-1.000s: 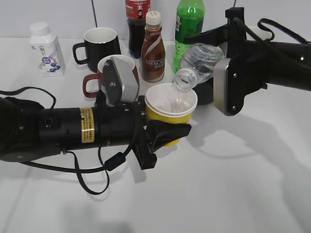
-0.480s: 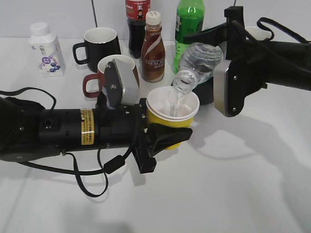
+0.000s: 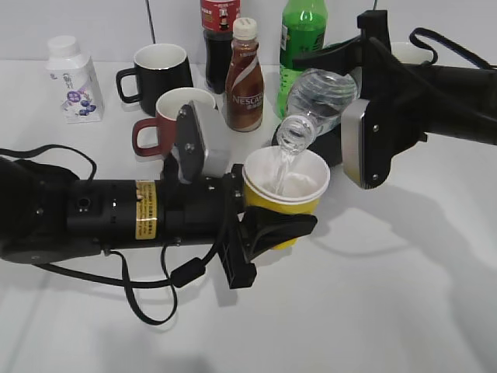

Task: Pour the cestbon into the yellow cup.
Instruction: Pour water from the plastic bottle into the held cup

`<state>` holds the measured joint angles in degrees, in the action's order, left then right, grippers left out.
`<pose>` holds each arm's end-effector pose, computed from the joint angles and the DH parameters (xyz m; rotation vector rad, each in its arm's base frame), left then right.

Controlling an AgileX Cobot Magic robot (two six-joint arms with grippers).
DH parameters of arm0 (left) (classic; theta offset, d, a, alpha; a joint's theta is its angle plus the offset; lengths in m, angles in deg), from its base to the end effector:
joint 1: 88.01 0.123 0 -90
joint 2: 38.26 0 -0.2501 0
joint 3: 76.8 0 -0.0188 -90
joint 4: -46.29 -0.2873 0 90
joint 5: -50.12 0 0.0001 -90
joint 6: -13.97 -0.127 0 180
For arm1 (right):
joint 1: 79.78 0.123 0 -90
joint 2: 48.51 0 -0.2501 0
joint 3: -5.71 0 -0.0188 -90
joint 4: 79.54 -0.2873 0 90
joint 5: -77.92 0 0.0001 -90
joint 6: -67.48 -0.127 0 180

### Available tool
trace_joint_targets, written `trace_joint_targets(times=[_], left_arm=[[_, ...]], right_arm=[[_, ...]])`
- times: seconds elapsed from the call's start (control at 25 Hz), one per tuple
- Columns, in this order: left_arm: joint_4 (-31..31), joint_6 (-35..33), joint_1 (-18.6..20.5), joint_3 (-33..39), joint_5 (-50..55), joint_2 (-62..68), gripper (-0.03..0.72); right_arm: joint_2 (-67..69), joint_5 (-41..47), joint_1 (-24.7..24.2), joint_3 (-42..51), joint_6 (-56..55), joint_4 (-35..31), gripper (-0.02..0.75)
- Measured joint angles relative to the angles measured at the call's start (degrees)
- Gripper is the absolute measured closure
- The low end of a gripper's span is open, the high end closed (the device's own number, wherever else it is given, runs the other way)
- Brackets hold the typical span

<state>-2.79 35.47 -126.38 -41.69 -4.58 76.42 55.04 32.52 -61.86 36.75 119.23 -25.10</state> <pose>0.2343 -0.2854 0.0821 1.2153 1.4692 -0.9305 0.3359 0.1859 0.1526 -1.6931 0.5809 -0.4262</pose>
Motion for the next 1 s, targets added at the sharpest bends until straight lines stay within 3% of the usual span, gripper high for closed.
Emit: trace_joint_targets(times=[1.0], left_arm=[[0.00, 0.04, 0.00, 0.00, 0.28, 0.00, 0.364]], right_arm=[[0.00, -0.36, 0.00, 0.00, 4.17, -2.17, 0.265]])
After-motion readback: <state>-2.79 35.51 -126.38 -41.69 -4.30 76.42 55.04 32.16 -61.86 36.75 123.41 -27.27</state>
